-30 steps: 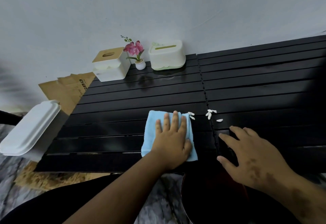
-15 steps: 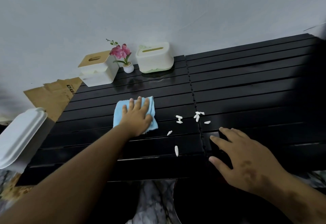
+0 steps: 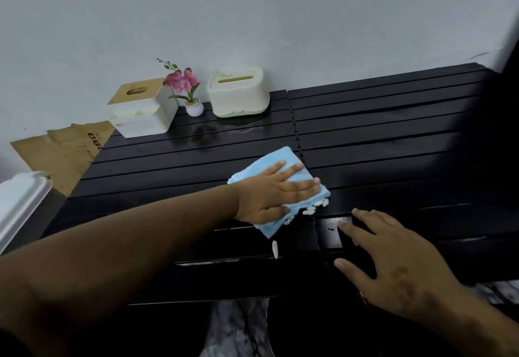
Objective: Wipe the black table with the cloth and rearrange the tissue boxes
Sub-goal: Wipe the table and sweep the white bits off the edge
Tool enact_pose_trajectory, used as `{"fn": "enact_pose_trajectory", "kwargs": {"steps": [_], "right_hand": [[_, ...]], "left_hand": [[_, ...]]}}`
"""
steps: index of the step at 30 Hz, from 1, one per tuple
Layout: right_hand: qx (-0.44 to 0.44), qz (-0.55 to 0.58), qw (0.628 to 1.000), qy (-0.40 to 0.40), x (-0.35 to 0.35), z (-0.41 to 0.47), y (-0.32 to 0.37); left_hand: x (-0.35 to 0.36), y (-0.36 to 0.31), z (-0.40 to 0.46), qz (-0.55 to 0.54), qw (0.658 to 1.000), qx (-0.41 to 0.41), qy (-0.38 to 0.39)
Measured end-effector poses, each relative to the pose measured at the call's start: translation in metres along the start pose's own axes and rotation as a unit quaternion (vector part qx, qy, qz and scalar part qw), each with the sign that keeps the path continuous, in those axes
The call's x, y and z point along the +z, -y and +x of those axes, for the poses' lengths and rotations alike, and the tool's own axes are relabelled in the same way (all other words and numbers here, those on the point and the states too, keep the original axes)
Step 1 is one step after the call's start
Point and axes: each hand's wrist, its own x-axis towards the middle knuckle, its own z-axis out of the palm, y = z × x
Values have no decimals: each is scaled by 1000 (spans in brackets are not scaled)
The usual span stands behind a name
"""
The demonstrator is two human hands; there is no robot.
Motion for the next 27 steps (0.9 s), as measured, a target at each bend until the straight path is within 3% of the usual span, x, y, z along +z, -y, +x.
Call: {"fn": "enact_pose_trajectory", "kwargs": {"steps": [4,7,10,15,22,27], "right_hand": [[9,-19,1000,7,3,1,-1],[15,-23,999,16,5,1,-1],[13,-36,999,8,6,2,-2],[8,-47,999,0,9,2,-2],[0,-43,999,-21,11,4,0],[-5,-43,999,-26,11,4,1]], "left_hand": [[2,-1,-1,4,999,38,-3],[-2,20,4,12,1000,23,4],[-4,54,4,7,996,-93,11],[6,77,-28,-52,960,-274,-15],[24,9,-104,-104,904,-411,-52],[30,-64,-133,-105,879,-463,-56]]}}
